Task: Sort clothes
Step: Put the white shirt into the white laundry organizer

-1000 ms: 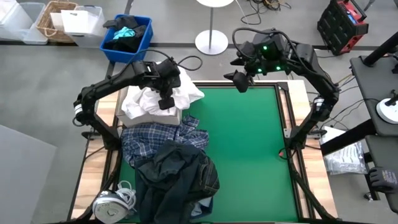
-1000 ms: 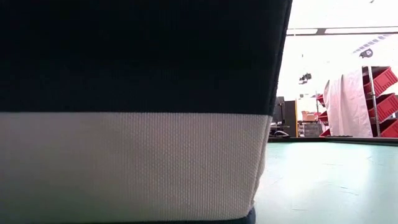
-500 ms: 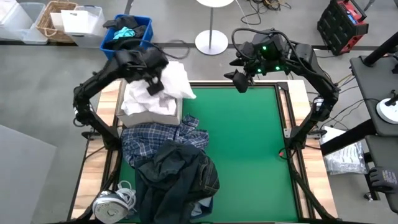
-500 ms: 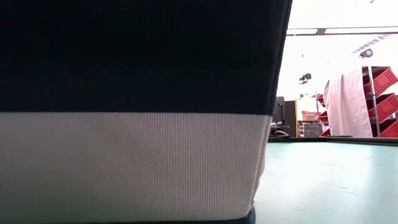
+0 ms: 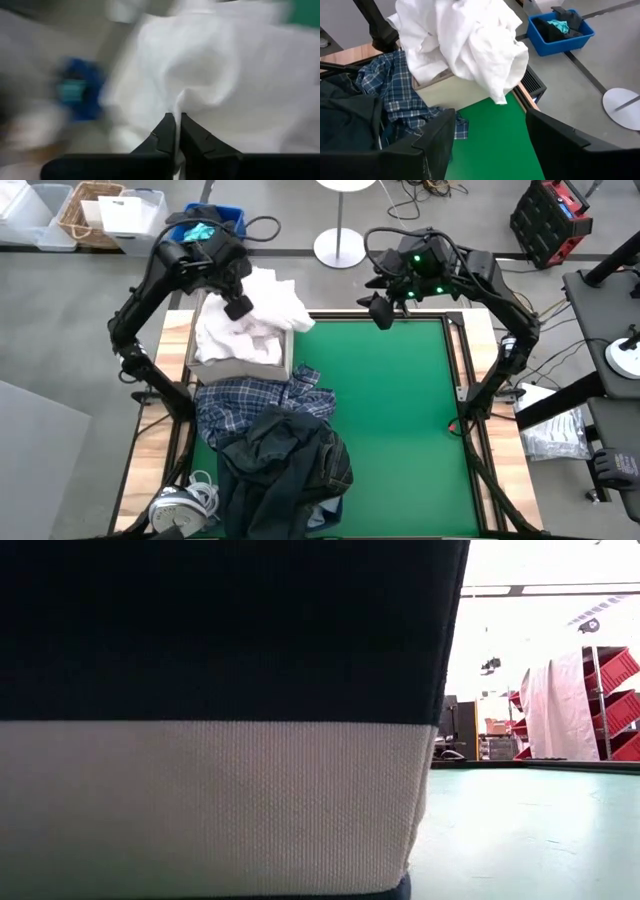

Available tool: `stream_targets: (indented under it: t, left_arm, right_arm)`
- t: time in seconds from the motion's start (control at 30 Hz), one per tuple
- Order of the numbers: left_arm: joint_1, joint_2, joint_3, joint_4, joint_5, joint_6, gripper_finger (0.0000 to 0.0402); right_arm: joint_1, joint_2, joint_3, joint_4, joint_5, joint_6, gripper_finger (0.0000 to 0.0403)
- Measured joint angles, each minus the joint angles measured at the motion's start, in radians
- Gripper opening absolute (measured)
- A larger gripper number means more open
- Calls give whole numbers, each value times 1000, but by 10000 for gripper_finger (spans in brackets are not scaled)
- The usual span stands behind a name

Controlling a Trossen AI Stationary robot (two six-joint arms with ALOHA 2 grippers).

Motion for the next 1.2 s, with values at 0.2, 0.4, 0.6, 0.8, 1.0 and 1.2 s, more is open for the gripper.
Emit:
stream_targets:
  t: [0.2, 0.4, 0.6, 0.8, 1.0, 1.2]
  left_arm:
    - [100, -7, -227, 0, 122, -106, 0]
    - [122, 8, -477, 1, 155, -99, 0]
    - [122, 10, -652, 2, 215, -68, 0]
    - [123, 20, -717, 1, 286, -46, 0]
    - [123, 92, -734, 8, 287, -75, 0]
    - [123, 123, -677, 0, 284, -87, 0]
  right_arm:
    - [0, 0, -21, 0, 0, 20, 230]
    - [0, 0, -62, 5, 0, 20, 233]
    - [0, 0, -132, 42, 0, 26, 226]
    - [0, 0, -202, 88, 0, 31, 229]
    - [0, 0, -250, 114, -1, 39, 224]
    - [0, -1, -268, 113, -1, 47, 229]
